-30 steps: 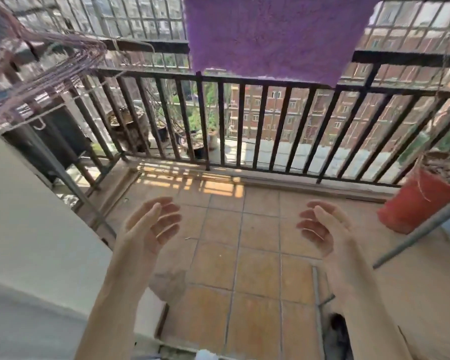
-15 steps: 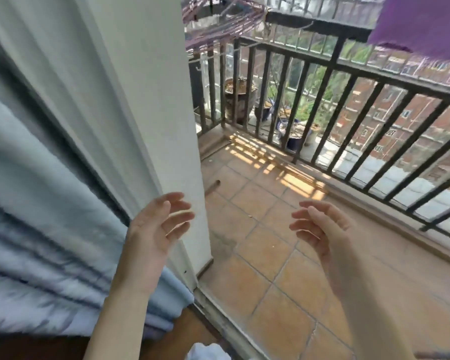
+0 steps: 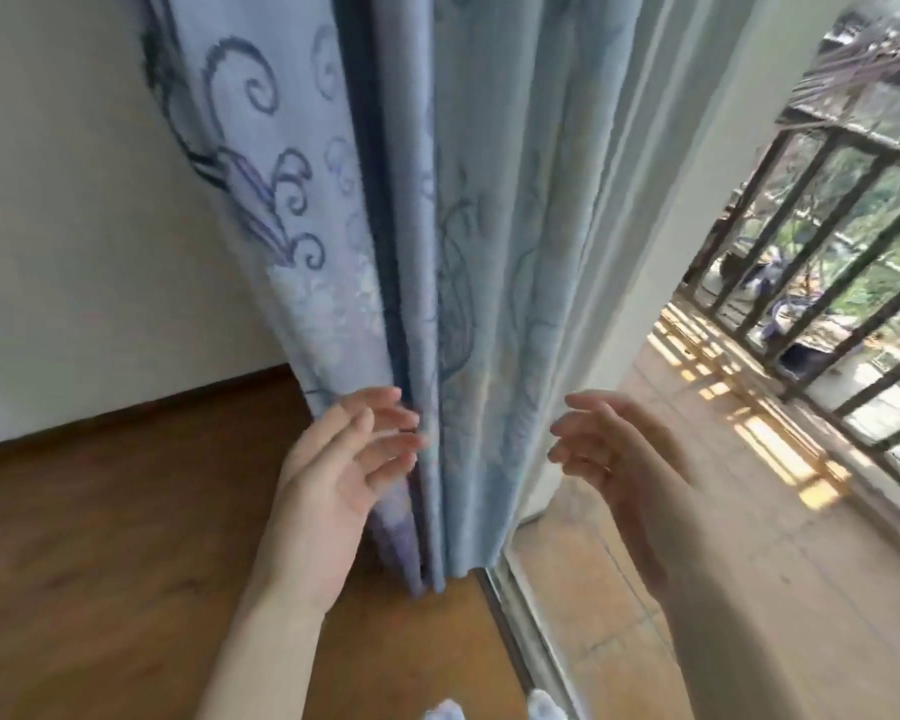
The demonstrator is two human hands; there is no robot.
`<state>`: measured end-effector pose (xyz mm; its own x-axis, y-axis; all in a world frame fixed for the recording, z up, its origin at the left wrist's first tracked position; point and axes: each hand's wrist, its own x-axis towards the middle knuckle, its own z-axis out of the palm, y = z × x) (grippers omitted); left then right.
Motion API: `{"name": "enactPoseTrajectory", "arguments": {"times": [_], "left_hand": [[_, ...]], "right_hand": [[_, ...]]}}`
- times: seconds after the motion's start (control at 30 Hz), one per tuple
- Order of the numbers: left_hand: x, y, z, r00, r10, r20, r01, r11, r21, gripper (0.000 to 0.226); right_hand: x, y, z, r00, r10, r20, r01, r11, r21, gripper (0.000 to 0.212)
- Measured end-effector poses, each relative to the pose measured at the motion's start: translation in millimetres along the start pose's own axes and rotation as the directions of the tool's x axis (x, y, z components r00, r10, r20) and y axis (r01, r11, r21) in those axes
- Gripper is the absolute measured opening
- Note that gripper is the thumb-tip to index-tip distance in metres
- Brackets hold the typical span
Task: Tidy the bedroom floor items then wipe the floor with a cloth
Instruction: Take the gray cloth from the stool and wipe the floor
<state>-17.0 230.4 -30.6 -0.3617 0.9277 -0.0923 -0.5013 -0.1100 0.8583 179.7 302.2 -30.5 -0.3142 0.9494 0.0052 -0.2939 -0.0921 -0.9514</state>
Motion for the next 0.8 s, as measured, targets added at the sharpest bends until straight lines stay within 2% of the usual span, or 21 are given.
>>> {"name": "enactPoseTrajectory", "arguments": {"times": [0.1,0.27,0.47,0.57,0.67,0.77,0.8], "left_hand": [[-18.3,26.2,-42.7,0.990,0.039,-0.137,-0.039,0.999,0.006,0.025],[-49.6,62.3,-109.1,0.947,0.125,-0.297,-0.110,0.992,0.069,0.028],[-83.8,86.0,-181.1,0.849,0.186,-0.494,-0.151,0.982,0.109,0.032],[-96.7,98.4,-214.7,0.767,0.215,-0.605,-0.172,0.977,0.128,0.037],[-103.3,110.8,-244.9,0.656,0.246,-0.714,-0.204,0.968,0.145,0.053],[-100.2,117.2,-272.1,0.530,0.275,-0.802,-0.286,0.948,0.136,0.033],[-96.3,119.0,-278.9,0.499,0.280,-0.820,-0.299,0.944,0.141,0.032]], "right_hand": [[0.5,14.7,50.6,0.994,0.042,0.104,-0.036,0.998,-0.051,0.017],[1.9,44.3,134.8,0.947,0.111,0.302,-0.086,0.992,-0.095,0.018],[11.3,81.7,214.9,0.863,0.199,0.464,-0.151,0.979,-0.139,0.021],[24.2,99.4,247.2,0.835,0.239,0.495,-0.165,0.968,-0.189,0.024],[45.3,116.0,283.6,0.813,0.280,0.510,-0.180,0.955,-0.237,0.030],[69.4,132.2,329.5,0.763,0.326,0.558,-0.197,0.940,-0.279,0.029],[77.1,137.8,345.9,0.737,0.340,0.584,-0.199,0.935,-0.294,0.027]]}}
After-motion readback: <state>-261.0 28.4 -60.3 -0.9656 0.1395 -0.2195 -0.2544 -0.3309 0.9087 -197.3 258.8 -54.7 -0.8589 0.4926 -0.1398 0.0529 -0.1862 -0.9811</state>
